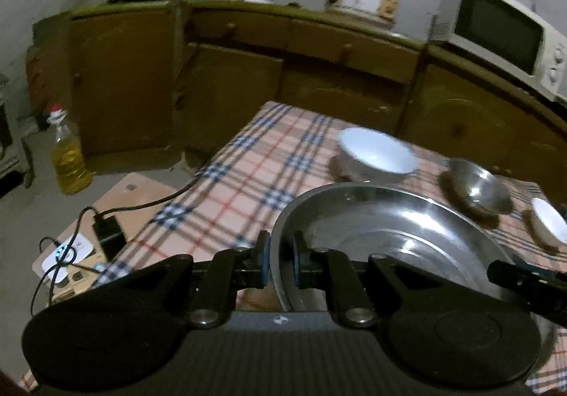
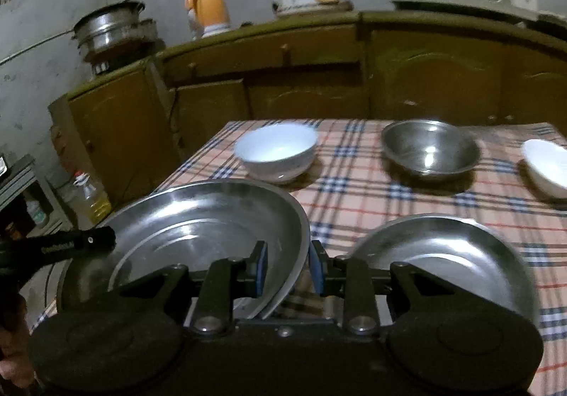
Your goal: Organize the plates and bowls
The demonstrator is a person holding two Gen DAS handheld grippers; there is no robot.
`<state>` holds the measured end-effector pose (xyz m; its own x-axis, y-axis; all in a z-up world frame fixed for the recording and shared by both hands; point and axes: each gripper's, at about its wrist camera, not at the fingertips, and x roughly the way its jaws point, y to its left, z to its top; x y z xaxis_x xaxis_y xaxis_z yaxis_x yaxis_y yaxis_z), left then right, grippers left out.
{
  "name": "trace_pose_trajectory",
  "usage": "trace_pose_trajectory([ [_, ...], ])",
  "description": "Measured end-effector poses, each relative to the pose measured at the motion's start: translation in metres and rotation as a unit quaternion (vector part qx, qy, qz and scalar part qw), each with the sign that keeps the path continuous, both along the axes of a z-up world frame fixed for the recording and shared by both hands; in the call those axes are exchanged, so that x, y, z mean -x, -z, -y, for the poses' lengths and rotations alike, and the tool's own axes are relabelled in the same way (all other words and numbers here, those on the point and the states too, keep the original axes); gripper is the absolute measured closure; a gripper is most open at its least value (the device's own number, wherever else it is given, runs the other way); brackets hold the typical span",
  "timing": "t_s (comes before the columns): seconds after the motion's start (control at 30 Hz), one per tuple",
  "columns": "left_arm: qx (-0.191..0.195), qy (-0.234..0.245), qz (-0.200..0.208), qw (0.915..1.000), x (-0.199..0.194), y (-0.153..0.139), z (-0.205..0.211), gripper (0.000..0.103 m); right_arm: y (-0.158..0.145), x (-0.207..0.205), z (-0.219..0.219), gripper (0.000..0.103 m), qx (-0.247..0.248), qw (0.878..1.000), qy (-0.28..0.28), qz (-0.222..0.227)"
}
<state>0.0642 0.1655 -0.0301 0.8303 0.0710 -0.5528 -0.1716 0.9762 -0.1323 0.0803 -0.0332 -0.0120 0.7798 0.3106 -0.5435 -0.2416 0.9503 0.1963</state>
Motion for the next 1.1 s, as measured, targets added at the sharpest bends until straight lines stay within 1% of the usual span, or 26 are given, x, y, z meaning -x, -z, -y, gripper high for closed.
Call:
trace_pose_trajectory([
  [0.07, -0.01, 0.01, 0.005, 0.9999, 0.004, -0.006, 0.013, 0.09, -0.004, 0.009, 0.013, 0.07, -0.004, 1.0, 0.011, 0.006],
  [0.23, -0.015, 0.04, 0.012, 0.999, 0.009, -0.016, 0.043, 0.09, -0.014, 0.028, 0.048, 0.07, -0.013, 0.999, 0.036, 0.019],
  [0.53, -0.03, 0.092, 0.014, 0.9952, 0.014, -0.023, 0.098, 0.089, -0.026, 0.051, 0.102, 0.07, -0.009, 0.996, 0.086, 0.039],
  [0.7, -0.033, 0.118, 0.009, 0.9925, 0.01, -0.021, 0.123, 0.089, -0.023, 0.058, 0.129, 0.07, -0.008, 0.993, 0.113, 0.038],
  [0.9, -0.033, 0.146, -0.006, 0.9887, 0.001, -0.011, 0.147, 0.089, -0.014, 0.062, 0.156, 0.07, -0.013, 0.989, 0.142, 0.032],
  [1.1, -0.038, 0.159, -0.018, 0.9864, -0.009, -0.001, 0.164, 0.089, -0.003, 0.058, 0.172, 0.07, -0.017, 0.987, 0.158, 0.025],
])
